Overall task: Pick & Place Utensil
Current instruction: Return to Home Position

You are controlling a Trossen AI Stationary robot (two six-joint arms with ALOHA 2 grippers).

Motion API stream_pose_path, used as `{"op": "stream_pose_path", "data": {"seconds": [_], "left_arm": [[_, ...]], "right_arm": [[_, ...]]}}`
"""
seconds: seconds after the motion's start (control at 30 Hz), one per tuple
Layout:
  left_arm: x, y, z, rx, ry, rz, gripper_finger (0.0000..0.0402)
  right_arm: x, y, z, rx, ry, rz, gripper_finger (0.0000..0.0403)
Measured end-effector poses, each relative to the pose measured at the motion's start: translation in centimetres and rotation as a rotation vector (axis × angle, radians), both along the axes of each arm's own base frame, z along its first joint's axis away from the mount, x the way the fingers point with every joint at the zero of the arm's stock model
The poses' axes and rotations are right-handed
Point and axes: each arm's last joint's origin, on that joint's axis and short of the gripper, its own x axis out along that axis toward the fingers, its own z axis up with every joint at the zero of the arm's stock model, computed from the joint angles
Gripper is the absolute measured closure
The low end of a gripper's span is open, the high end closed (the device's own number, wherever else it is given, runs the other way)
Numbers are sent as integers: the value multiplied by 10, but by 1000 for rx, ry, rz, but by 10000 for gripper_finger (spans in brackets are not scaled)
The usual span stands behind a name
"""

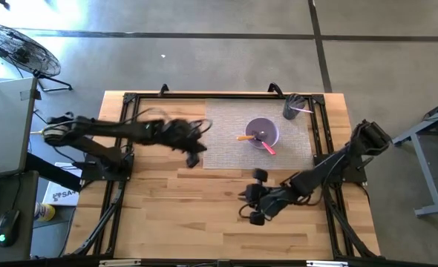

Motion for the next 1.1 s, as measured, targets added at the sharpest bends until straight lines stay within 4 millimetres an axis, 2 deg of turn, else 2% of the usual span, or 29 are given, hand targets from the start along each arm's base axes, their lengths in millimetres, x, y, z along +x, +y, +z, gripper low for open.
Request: {"op": "stream_pose_path", "data": {"seconds": [0.1,0.2,0.4,0.53,0.67,0.87,1.1], "left_arm": [[-22,-16,-20,-12,-138,-78,392],[-43,-23,-27,-1,-245,-97,392],[-76,-24,-26,-21,-223,-135,392],[-87,-24,-24,-21,-190,-133,392],[-89,-24,-24,-21,-187,-131,392],[-88,-24,-25,-21,-176,-131,392],[-88,-24,-24,-19,-184,-127,392]], "right_arm": [[6,-6,2,-18,-18,20,380],[13,-15,5,-43,-41,40,398],[31,-37,13,-1,-108,201,395],[34,-56,24,22,-134,316,401],[19,-75,56,48,-213,303,398],[-21,-91,105,62,-342,249,395],[-59,-103,142,-23,-504,233,400]]}}
